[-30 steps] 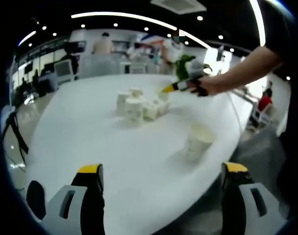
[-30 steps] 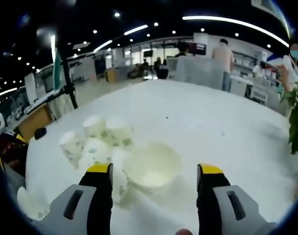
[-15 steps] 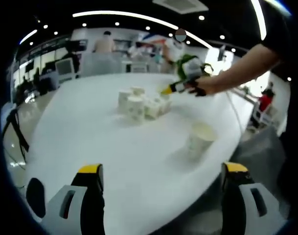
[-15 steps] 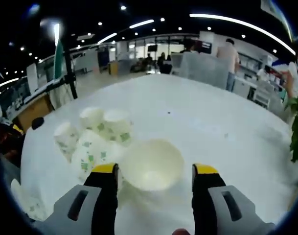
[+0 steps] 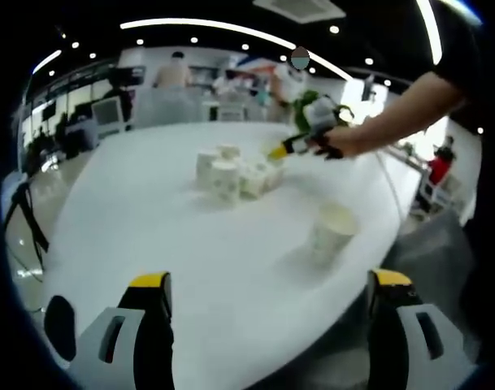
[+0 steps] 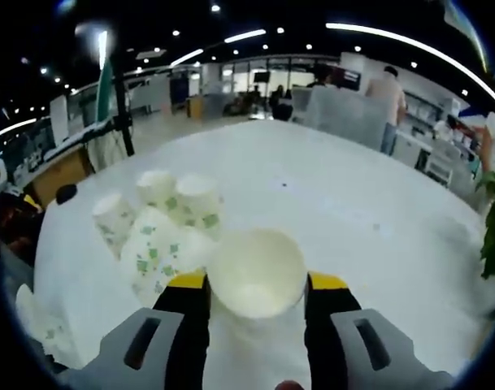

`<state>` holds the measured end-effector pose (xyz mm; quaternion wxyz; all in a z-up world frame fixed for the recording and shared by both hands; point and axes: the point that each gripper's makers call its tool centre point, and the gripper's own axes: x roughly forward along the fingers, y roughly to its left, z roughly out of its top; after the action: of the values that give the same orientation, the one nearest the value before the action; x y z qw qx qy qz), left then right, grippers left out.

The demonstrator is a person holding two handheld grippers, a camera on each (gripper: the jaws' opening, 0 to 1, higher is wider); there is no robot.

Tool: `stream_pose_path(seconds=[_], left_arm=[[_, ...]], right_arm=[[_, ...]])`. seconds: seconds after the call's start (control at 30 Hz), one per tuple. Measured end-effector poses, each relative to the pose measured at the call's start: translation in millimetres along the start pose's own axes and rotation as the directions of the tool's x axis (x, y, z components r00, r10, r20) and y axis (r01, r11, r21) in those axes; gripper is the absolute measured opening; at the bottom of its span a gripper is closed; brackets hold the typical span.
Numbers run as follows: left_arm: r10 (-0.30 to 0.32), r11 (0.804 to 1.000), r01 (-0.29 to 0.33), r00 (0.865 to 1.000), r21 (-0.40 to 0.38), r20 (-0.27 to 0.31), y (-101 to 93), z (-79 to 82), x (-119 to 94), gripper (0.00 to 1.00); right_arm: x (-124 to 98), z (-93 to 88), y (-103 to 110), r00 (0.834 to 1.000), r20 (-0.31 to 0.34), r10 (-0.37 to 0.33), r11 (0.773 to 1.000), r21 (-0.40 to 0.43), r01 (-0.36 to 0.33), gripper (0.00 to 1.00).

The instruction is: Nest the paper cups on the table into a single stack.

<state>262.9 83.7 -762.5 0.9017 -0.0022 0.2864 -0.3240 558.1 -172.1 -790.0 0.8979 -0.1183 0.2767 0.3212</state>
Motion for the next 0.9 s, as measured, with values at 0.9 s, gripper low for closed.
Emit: stream_pose_path(seconds=[0.9], left_arm=[[-0.018,0.999,0.018,1.000,0.037,0.014,-7.6,11.4,-2,0.99]], right_arm=[[-39,7.3,0,0.998,0.062,-0.018,1.000,0.011,0.017,0.36]])
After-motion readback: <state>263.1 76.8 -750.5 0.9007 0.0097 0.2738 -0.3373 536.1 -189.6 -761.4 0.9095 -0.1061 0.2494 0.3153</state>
